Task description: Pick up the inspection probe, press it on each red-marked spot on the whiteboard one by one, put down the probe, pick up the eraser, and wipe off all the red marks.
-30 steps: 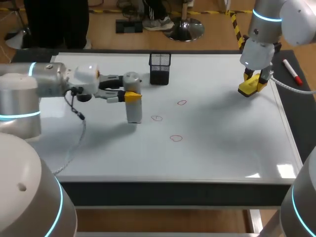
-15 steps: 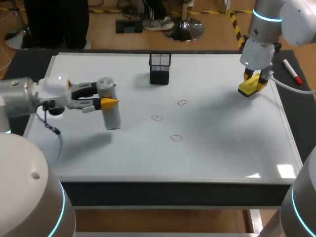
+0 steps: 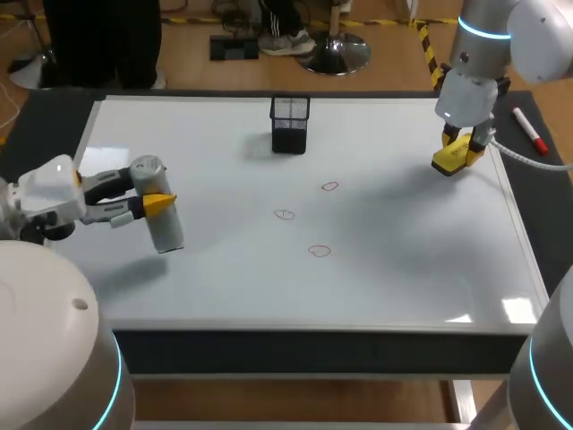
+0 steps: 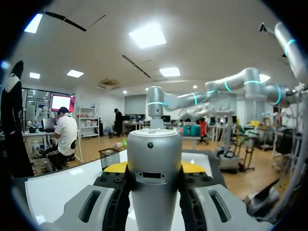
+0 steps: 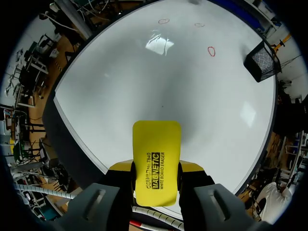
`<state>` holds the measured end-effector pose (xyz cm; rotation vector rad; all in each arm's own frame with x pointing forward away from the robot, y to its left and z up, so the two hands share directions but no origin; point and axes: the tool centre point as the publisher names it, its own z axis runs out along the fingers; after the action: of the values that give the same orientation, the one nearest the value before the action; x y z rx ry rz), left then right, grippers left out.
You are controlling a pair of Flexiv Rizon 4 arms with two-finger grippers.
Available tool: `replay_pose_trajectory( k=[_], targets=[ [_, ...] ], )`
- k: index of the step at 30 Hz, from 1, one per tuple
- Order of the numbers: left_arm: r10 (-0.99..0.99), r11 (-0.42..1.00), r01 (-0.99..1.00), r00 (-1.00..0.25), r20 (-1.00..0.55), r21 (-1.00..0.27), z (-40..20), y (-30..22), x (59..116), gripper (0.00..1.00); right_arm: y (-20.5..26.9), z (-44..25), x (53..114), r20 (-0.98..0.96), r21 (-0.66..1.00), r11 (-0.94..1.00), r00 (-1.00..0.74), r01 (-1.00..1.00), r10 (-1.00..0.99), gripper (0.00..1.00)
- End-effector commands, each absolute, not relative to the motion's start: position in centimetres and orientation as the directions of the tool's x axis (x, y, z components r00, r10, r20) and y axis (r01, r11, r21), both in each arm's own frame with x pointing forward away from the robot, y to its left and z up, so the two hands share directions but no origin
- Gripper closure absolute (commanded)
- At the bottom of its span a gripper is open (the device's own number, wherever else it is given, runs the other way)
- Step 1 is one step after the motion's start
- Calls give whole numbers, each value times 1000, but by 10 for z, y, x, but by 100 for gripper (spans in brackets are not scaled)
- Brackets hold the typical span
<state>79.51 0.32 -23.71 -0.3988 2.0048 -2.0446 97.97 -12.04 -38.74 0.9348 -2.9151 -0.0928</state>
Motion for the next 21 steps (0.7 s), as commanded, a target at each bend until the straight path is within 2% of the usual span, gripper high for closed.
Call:
replay_pose_trajectory(
  k=[1,21],
  targets=[
    [-483,-8,-10,-876,12,-1000,-230,15,784,100,-121,-387,980,59,79,812,-810,-579,-584,100],
    [-514,4,-1,-858,-1,-1000,-228,30,785,100,-121,-387,980,59,79,812,-810,-579,-584,100]
  ],
)
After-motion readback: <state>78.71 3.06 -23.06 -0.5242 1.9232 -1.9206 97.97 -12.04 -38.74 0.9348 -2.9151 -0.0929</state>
